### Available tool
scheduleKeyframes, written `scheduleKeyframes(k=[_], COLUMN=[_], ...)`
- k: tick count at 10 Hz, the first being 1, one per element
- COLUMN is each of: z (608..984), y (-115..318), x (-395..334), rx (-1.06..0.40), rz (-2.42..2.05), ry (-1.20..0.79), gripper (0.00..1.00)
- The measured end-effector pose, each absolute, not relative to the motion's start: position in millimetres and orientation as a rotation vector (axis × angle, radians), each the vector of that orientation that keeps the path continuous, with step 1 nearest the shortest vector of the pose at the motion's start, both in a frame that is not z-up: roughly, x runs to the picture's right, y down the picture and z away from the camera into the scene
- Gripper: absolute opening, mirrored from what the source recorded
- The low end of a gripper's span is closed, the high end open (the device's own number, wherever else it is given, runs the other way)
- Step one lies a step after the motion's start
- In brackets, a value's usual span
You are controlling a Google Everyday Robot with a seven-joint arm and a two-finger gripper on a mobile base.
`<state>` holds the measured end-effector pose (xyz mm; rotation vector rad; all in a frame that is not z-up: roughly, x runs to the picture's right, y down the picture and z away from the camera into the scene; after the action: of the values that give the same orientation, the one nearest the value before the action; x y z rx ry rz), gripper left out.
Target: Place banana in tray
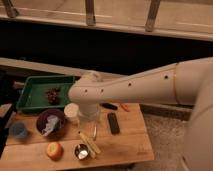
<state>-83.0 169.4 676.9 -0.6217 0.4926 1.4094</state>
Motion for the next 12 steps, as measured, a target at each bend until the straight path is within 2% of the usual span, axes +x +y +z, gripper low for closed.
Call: scheduleKeyframes(k=[5,12], z=[717.6,770.5], y=[216.1,231.5], x=[-145.8,-115.6], rx=[-0.709,-0.75], rz=[1.212,1.206], ry=[0.531,0.641], gripper=[0.65,0.65])
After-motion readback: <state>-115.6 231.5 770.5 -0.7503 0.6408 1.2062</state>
